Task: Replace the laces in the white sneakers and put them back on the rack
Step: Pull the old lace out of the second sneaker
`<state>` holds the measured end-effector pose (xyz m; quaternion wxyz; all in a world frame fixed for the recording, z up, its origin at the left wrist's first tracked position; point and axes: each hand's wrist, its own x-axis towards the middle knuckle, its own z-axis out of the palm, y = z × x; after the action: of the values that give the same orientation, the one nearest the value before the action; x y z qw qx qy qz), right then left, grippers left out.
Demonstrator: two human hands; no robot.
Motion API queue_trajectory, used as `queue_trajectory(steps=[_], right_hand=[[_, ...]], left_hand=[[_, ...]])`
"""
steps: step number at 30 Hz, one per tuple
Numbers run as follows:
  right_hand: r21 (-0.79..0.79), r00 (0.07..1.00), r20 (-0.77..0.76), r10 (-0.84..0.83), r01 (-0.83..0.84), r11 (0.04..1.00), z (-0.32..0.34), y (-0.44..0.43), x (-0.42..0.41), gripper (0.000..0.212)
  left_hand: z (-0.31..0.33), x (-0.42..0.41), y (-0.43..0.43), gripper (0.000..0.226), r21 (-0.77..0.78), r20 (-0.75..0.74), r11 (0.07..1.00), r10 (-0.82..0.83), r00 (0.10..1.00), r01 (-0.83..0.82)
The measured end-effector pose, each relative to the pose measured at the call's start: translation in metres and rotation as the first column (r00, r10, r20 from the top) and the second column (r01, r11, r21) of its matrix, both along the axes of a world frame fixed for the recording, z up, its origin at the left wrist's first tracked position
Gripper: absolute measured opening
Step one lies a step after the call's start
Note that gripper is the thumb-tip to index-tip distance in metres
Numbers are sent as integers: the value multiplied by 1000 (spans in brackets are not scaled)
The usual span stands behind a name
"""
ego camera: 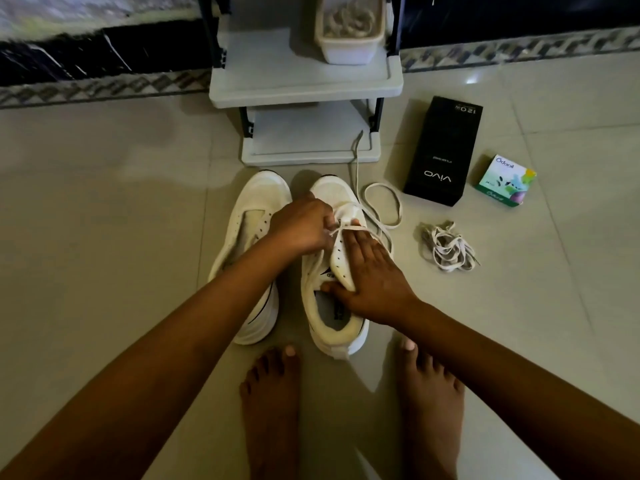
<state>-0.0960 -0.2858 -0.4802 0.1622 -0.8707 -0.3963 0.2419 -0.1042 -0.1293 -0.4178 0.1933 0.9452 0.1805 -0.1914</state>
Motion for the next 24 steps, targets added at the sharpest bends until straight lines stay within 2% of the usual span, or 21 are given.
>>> queue_trajectory(steps=[5, 8, 9, 11, 13, 16, 18, 20, 21, 22, 24], right_hand=[[5, 1000, 9, -2, 2, 1000, -1, 0, 0, 100], [-2, 1000, 6, 3, -3, 1000, -2, 0, 0, 102], [-1, 1000, 9, 6, -6, 1000, -2, 0, 0, 104], [2, 1000, 9, 12, -12, 1000, -3, 0, 1, 105], [2, 1000, 12, 15, -15, 1000, -3, -1, 1, 104], [-5, 1000, 21, 15, -15, 1000, -2, -1, 1, 108], [-12, 1000, 14, 14, -14, 1000, -2, -1, 1, 106], [-18, 1000, 16, 17, -17, 1000, -3, 0, 1, 102], [-18, 1000, 17, 16, -16, 1000, -3, 0, 1, 102], [-16, 1000, 18, 16, -15, 1000, -3, 0, 2, 104], [-19, 1000, 18, 19, -19, 1000, -3, 0, 1, 109]], left_hand=[[-9, 8, -6, 20, 208, 30, 977, -49, 998, 42], [-2, 9, -3, 18, 182, 24, 982, -59, 998, 54], [4, 8, -1, 15, 112, 20, 993, -49, 999, 46], [20, 7, 2, 11, -131, 28, 991, -29, 999, 32], [36, 5, 1, 10, -359, 46, 933, 23, 999, -5], [37, 5, 0, 5, -544, 111, 829, 224, 968, -129], [28, 4, 0, 12, -687, 135, 696, 406, 904, -210], [19, 3, 0, 32, -839, 76, 492, 530, 845, -232], [14, 1, 0, 38, -856, 65, 461, 547, 834, -235], [11, -1, 1, 41, -822, 78, 514, 529, 845, -246], [3, -6, 5, 41, -581, 137, 783, 361, 923, -220]])
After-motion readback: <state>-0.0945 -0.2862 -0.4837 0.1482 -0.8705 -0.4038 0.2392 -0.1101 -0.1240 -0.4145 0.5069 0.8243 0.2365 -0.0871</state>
